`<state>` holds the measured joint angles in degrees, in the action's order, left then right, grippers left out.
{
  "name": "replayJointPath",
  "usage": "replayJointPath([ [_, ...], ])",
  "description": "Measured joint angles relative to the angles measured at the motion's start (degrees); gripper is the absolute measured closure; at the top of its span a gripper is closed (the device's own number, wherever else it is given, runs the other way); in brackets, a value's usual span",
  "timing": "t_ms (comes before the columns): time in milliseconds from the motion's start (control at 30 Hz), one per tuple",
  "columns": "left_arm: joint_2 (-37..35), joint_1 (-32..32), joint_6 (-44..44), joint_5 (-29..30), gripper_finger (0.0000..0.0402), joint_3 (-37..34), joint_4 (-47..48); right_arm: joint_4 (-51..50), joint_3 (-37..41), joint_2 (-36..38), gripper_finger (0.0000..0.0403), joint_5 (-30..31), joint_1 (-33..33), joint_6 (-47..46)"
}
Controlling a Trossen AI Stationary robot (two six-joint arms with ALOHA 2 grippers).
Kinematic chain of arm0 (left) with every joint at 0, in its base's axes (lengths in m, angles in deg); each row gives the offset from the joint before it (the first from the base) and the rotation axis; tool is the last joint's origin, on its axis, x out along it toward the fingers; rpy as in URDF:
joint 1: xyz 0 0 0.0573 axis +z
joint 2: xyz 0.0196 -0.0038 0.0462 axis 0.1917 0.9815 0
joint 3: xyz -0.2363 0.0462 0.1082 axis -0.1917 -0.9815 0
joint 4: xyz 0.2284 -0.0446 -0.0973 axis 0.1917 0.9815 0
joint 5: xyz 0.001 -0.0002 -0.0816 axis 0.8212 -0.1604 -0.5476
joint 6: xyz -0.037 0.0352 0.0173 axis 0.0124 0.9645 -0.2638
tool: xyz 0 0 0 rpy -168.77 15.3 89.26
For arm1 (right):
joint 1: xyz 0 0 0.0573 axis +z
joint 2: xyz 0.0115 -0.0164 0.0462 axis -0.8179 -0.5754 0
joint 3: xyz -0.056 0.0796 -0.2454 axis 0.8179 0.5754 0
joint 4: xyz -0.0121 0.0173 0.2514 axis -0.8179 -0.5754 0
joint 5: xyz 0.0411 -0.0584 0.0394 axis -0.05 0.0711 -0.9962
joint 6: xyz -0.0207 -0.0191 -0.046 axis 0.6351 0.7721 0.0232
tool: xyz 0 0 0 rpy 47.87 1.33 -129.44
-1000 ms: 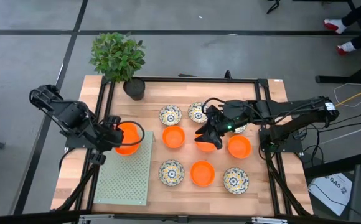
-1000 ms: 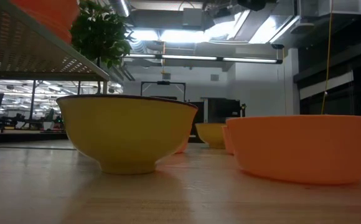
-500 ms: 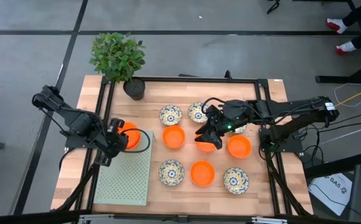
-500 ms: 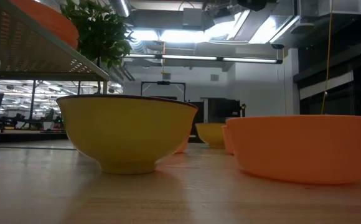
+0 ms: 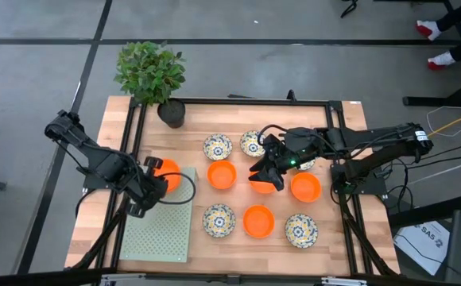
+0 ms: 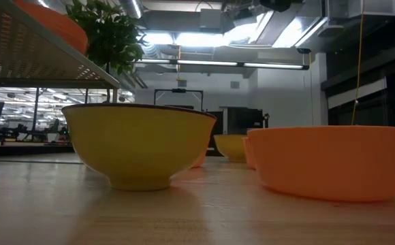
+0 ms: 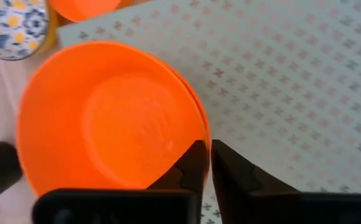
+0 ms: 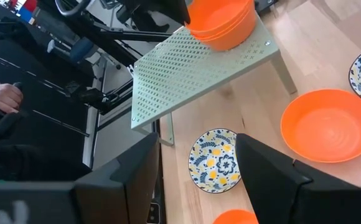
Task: Pick & Place Mini bowls
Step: Stack the orange bowl on top of the orange bowl on the shelf
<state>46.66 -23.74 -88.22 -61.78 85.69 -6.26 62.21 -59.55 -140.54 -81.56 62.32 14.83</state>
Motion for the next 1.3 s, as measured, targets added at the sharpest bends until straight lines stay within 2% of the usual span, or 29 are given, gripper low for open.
replayJointPath([
  [133, 0.0, -0.06, 0.72, -2.39, 0.0341, 0.0, -0.77, 0.0, 0.0, 0.0, 0.019, -0.02, 0.0, 0.94],
  [300, -0.04, -0.06, 0.72, -2.64, 0.03, 0.07, -1.05, -0.05, 0.0, 0.0, 0.019, -0.02, 0.0, 2.32],
  [467, -1.25, -0.01, 2.15, -2.16, 0.028, 3.03, -1.0, -1.27, 0.0, 0.0, 0.019, -0.03, -0.02, 3.37],
  [667, -3.87, 0.58, 3.85, -1.66, 0.0278, 6.74, -1.1, -1.33, 0.0, 0.0, 0.019, -0.05, -0.01, 4.84],
  [900, -6.75, 0.98, 3.89, -0.32, 0.028, 7.08, -3.99, -1.31, 0.0, 0.0, 0.019, -0.2, -0.02, -5.31],
  [1200, -7.21, 3.26, 3.96, -0.55, 0.0284, 7.08, -6.26, -1.31, 0.0, -0.2, 0.019, -0.14, -0.01, -5.23],
  [1300, -7.19, 5.28, 6.29, -2.32, 0.0286, 7.08, -8.34, -1.31, 0.0, -0.2, 0.019, -0.13, -0.02, -5.22],
])
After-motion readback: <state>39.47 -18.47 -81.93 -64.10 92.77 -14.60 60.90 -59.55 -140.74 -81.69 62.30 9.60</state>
